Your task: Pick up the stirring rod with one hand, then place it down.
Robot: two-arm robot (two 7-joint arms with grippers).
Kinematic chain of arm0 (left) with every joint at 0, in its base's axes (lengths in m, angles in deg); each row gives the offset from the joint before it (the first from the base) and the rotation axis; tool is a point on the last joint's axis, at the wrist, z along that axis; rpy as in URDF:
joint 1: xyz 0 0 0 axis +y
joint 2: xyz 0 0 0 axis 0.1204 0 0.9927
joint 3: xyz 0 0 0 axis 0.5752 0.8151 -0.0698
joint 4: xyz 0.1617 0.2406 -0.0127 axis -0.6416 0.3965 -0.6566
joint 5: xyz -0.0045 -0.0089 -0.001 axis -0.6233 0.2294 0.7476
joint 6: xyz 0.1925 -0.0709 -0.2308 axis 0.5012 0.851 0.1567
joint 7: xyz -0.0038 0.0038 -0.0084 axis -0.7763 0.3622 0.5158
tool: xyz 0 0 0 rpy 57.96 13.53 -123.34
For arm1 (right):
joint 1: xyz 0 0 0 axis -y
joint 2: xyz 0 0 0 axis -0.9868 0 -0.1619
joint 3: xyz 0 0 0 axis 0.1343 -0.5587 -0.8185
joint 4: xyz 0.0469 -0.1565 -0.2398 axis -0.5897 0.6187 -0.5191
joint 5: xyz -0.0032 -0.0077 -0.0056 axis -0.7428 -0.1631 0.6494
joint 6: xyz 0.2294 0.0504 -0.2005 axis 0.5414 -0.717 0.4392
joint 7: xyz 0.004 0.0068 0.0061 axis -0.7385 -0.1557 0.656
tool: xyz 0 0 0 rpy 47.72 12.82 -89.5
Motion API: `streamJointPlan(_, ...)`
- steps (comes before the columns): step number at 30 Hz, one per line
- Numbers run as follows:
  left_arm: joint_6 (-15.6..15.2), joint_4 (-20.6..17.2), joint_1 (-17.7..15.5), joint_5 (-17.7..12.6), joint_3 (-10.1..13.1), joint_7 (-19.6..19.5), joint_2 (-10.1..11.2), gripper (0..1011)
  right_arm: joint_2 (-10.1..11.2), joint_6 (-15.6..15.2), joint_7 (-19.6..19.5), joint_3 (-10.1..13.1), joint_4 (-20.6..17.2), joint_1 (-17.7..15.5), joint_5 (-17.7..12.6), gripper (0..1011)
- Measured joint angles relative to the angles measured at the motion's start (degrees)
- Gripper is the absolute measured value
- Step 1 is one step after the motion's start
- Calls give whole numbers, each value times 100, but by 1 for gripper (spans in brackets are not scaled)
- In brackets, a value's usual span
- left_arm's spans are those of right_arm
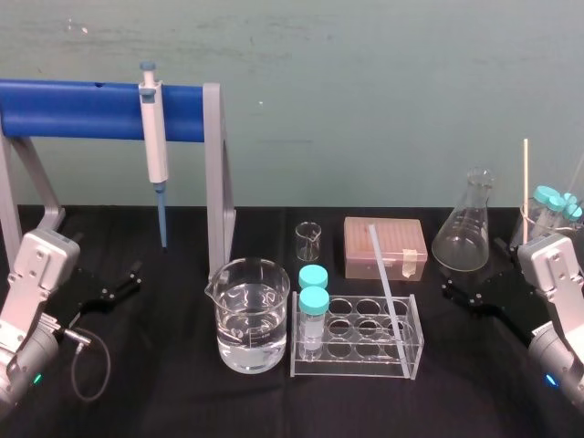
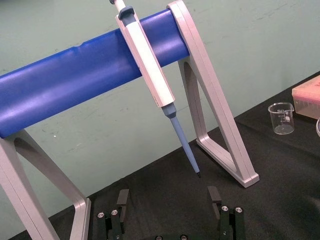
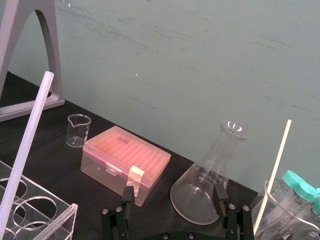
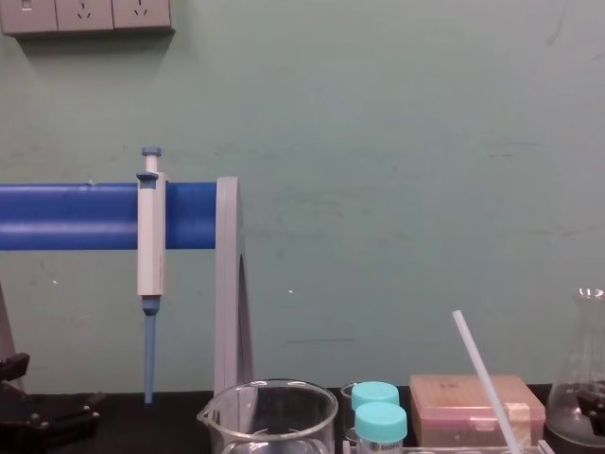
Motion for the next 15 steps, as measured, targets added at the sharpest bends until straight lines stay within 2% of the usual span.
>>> streamJointPlan(15, 0, 0, 0, 0, 0, 0, 0, 1000, 0, 0, 0, 0, 1, 0, 0, 1003)
